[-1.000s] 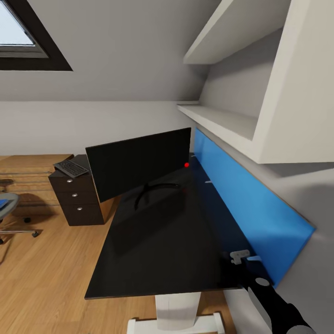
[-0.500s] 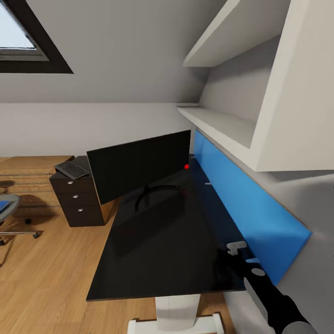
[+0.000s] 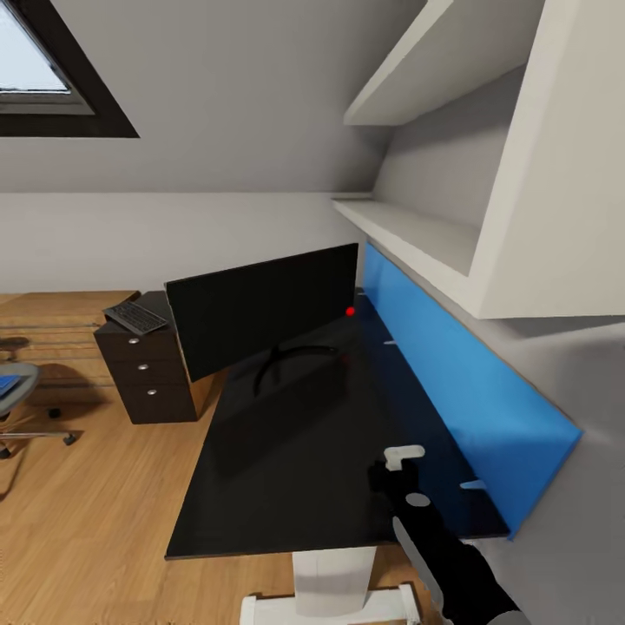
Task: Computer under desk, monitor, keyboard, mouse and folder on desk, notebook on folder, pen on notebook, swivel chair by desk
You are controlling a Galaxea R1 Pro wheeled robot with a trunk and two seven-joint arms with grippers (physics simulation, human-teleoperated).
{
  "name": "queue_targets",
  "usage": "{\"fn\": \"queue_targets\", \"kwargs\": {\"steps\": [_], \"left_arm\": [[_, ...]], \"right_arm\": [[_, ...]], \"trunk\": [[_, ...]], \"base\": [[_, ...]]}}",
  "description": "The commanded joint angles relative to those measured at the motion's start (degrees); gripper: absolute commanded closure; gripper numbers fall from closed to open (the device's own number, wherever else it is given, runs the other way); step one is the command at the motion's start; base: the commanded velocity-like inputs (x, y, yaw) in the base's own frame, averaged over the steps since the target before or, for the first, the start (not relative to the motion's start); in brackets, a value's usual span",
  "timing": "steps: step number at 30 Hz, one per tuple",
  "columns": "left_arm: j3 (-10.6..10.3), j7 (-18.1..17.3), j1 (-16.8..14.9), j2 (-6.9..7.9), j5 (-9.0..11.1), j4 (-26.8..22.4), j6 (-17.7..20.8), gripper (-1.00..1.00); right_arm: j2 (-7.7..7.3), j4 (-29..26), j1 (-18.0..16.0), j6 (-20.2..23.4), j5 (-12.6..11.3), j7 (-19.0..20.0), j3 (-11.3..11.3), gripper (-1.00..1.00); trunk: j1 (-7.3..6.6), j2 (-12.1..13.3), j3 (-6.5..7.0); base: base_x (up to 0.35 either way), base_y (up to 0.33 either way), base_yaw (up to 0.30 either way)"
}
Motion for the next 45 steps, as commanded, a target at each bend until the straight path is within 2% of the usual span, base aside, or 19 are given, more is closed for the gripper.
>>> {"fn": "queue_targets", "kwargs": {"steps": [1, 2, 4, 6, 9, 14, 25, 35, 45], "left_arm": [[-0.16, 0.07, -0.03, 0.03, 0.53, 0.02, -0.23, -1.00], [-0.16, 0.06, -0.03, 0.03, 0.53, 0.02, -0.23, -1.00], [-0.16, 0.02, -0.03, 0.03, 0.52, 0.03, -0.22, -1.00], [-0.21, -0.02, -0.03, -0.01, 0.52, 0.04, -0.22, -1.00], [-0.24, -0.03, -0.03, -0.05, 0.52, 0.10, -0.17, -1.00], [-0.25, -0.04, -0.03, 0.02, 0.54, 0.11, 0.15, -1.00], [-0.33, -0.04, -0.03, 0.03, 0.54, 0.17, 0.25, -1.00], [-0.34, -0.04, -0.03, 0.03, 0.53, 0.20, 0.22, -1.00], [-0.34, -0.04, -0.03, -0.03, 0.52, 0.20, 0.14, -1.00]], "right_arm": [[0.29, -0.11, 0.06, 0.25, -0.65, -0.95, 2.00, 1.00], [0.82, -0.13, 0.16, 0.33, -0.83, -1.39, 4.44, 1.00], [1.48, -0.14, 0.38, 0.37, -1.02, -1.63, 6.51, 1.00], [1.88, -0.15, 1.16, 0.19, -1.12, -1.63, 7.65, 1.00], [2.27, -0.18, 1.58, 0.00, -1.15, -1.60, 8.11, 1.00], [4.23, -0.19, 1.75, -0.17, -1.33, -1.59, 8.22, 1.00], [4.49, -0.14, 1.93, -1.94, -1.43, -1.84, 8.18, 1.00], [4.63, -0.06, 1.93, -2.13, -1.43, -1.85, 8.17, 1.00], [4.75, -0.06, 1.93, -2.13, -1.43, -1.86, 8.20, 1.00]], "trunk": [[-0.01, -0.05, -0.06], [-0.01, -0.05, -0.06], [-0.01, -0.05, -0.06], [-0.01, -0.05, -0.06], [-0.01, -0.05, -0.06], [-0.01, -0.05, -0.06], [-0.01, -0.05, -0.06], [-0.01, -0.05, -0.06], [-0.01, -0.05, -0.06]], "base": [[-0.195, 0.155, 0.000], [-0.228, 0.193, 0.000], [-0.244, 0.213, 0.000], [-0.253, 0.230, 0.000], [-0.251, 0.242, 0.000], [-0.210, 0.272, -0.013], [-0.038, 0.320, 0.020], [0.015, 0.328, 0.251], [0.166, 0.278, 0.278]]}}
